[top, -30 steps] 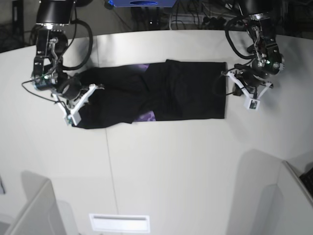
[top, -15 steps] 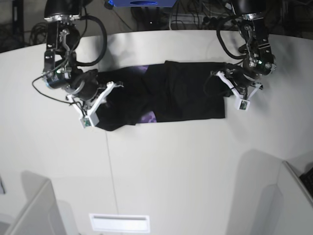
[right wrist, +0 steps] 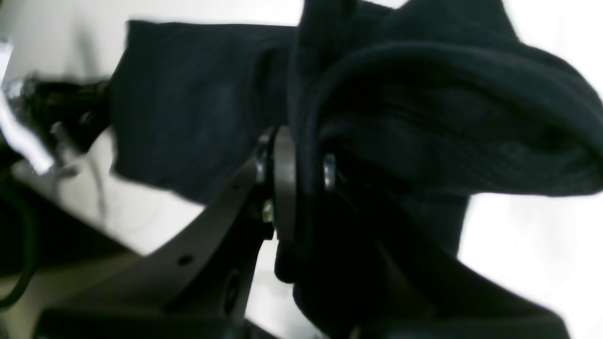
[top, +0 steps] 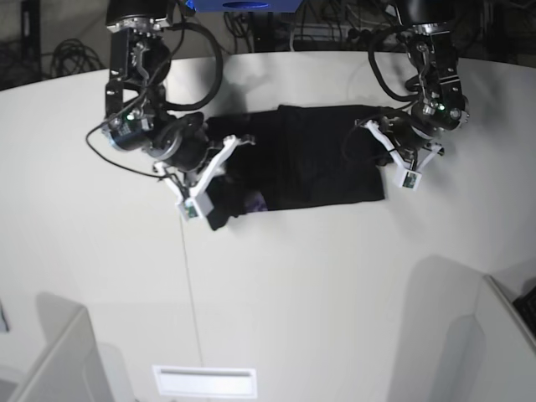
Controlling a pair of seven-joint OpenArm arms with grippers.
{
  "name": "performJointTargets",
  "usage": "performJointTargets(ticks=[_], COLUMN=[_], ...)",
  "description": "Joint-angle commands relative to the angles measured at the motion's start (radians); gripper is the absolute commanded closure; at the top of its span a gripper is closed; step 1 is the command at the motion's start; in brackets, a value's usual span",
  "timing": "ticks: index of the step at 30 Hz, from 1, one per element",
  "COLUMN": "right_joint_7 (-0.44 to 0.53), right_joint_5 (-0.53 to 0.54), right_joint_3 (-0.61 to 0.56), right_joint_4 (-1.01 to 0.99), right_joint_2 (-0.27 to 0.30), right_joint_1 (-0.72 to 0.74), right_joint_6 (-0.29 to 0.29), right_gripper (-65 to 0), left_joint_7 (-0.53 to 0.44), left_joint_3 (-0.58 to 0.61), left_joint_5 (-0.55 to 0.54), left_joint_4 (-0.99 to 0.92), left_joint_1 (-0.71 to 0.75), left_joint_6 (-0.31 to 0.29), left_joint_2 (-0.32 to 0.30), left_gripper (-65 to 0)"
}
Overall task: Fold the T-shirt properly
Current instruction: 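Grasp the strip's end with the right gripper and the middle with the left, then fold the strip's end with the right gripper over toward the left gripper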
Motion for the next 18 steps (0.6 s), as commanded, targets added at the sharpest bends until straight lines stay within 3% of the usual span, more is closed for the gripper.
performJointTargets(ticks=[1,5,12,18], right_joint_7=[0.023,0.025,0.042,0.103], right_joint_5=[0.025,0.025,0.025,0.025], right_joint_3=[-0.021,-0.09,-0.182,-0.254], right_joint_4=[0.018,0.018,0.012,0.012], right_joint_2=[-0.011,-0.043,-0.048,-0.048], right_joint_1=[0.009,0.012,0.045,0.045], right_joint_6=[0.002,-0.072,-0.159,-0.185], right_gripper=[0.0,0.0,0.0,0.0], left_joint_7=[0.037,0.037,0.037,0.037], left_joint_3=[0.0,0.0,-0.002,-0.002], left_joint_5=[0.021,0.021,0.021,0.021], left_joint_4=[0.004,0.004,0.004,0.004], left_joint_1=[0.003,0.003,0.006,0.007], left_joint_6=[0.0,0.0,0.0,0.0], left_joint_2=[-0.005,-0.005,-0.005,-0.002], left_gripper=[0.0,0.0,0.0,0.0])
